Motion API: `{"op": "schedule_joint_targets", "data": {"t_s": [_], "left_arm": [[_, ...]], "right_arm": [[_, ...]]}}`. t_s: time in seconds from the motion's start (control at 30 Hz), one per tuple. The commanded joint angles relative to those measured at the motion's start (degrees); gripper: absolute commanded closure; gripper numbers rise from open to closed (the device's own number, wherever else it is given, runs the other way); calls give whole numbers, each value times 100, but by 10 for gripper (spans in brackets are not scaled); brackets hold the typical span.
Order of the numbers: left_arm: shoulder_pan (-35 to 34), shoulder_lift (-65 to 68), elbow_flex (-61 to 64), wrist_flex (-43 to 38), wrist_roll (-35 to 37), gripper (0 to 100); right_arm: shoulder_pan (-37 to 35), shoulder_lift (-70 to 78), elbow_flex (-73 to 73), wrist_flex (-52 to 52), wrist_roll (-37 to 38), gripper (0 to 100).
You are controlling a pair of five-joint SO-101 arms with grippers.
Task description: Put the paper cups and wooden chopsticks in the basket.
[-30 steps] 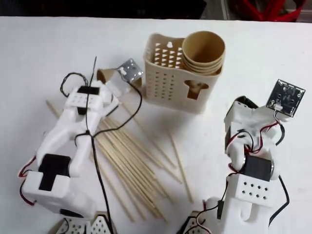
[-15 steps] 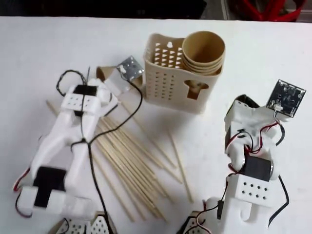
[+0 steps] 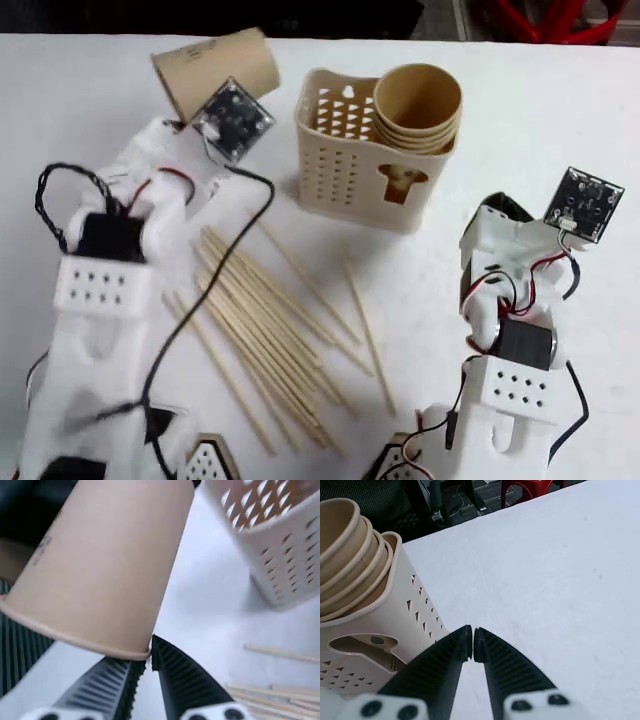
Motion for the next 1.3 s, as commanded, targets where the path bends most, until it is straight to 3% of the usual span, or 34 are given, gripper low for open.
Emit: {"op": "schedule_joint_targets", "data": {"t_s": [0.0, 0.4, 0.6, 0.93, 1.1, 1.27], "left_arm": [[708, -673, -79, -79, -62, 978], [1851, -655, -79, -642, -70, 978], [2009, 295, -633, -818, -62, 978], [2132, 2176, -2927, 624, -88, 974], [2132, 2580, -3851, 1240, -79, 884], [2158, 2651, -4220, 1327, -53, 837]], "right_arm": [[4, -75, -44, -119, -18, 981], [4, -75, -44, -136, -18, 981], [4, -75, -44, -136, -18, 981], [4, -75, -44, -136, -18, 981], [4, -75, -44, -136, 202, 981], [4, -75, -44, -136, 255, 981]]}}
